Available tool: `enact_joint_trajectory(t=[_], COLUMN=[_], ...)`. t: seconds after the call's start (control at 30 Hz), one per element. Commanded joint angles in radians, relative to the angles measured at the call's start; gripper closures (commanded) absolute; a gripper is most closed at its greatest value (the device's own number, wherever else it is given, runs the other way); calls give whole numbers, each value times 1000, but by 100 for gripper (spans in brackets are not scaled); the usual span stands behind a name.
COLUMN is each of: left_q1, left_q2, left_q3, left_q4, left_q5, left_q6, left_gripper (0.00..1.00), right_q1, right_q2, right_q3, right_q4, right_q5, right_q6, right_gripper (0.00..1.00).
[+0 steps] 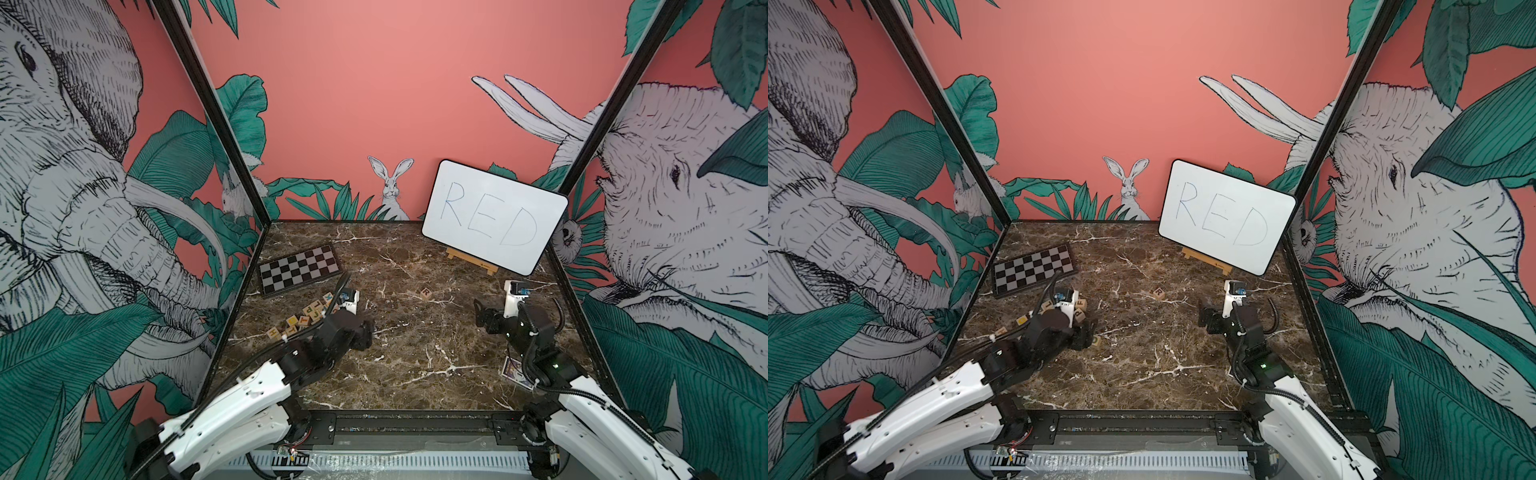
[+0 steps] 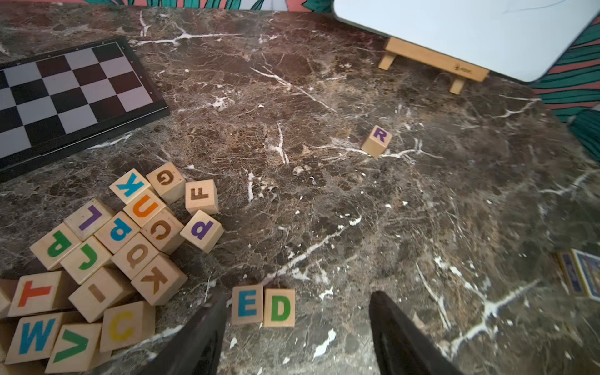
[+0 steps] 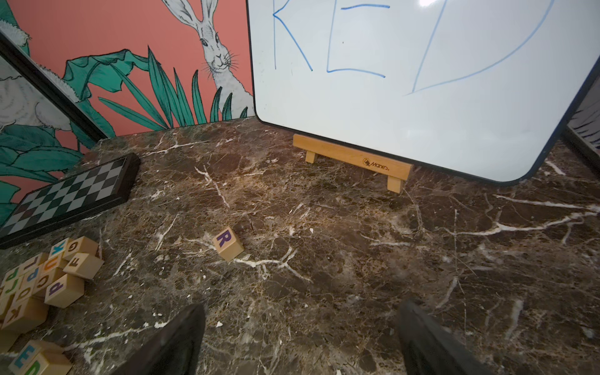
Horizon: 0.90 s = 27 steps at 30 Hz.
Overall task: Assemble the uppercase word "red" with letter blocks
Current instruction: Pick up the letter block from the center of the board.
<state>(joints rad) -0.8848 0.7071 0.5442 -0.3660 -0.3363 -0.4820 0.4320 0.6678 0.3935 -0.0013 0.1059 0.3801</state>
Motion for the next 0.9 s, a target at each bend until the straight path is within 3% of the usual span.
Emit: enact_joint_trajectory(t=[0.0, 0.17, 0.33, 0.5, 0.67, 0.87], left_q1=[-3, -3, -3, -2, 35, 159], left_q2=[-107, -144, -32, 77, 179, 260], left_q3=[-59, -76, -23, 5, 7, -23], left_q4=[50, 35, -54, -111, -119, -30], left_q5=[37, 52, -14, -82, -49, 105], left_q6=[74, 103, 82, 9, -22, -40], left_gripper=[28, 29, 37, 42, 44, 49], right_q1=[5, 5, 5, 5, 4, 4], right_q2=[-57, -146, -160, -123, -114, -142], right_q3=[5, -64, -82, -88, -79, -88], right_q4=[-63, -99, -134, -110, -123, -121], right_q5=[-63, -134, -61, -89, -92, -93], right_q6=[54, 78, 28, 36, 38, 42], right_gripper=[9, 9, 9, 9, 10, 10])
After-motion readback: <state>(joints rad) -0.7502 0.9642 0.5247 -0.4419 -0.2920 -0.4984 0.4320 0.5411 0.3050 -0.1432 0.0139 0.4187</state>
